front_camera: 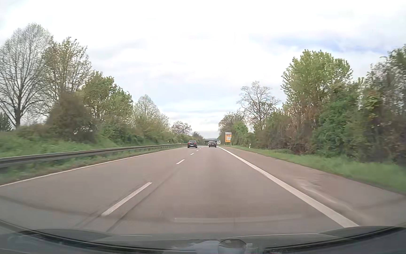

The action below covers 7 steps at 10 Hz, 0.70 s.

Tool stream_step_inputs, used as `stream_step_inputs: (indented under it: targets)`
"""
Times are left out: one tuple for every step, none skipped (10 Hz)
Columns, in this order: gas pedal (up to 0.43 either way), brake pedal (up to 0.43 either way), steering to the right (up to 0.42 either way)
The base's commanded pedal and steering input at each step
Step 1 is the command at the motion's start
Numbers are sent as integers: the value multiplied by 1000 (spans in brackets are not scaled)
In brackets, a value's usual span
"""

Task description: Follow the waypoints while adhering to traffic rules and regulations

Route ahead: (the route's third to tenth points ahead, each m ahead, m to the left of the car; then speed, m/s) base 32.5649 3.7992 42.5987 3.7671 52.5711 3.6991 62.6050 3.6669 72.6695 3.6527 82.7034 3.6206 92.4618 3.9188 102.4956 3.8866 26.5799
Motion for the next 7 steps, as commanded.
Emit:
stream_step_inputs:
  targets:
    - [189, 0, -1]
    - [189, 0, -1]
    - [189, 0, 0]
    - [189, 0, 0]
    - [189, 0, 1]
    - [189, 0, 1]
    - [189, 0, 0]
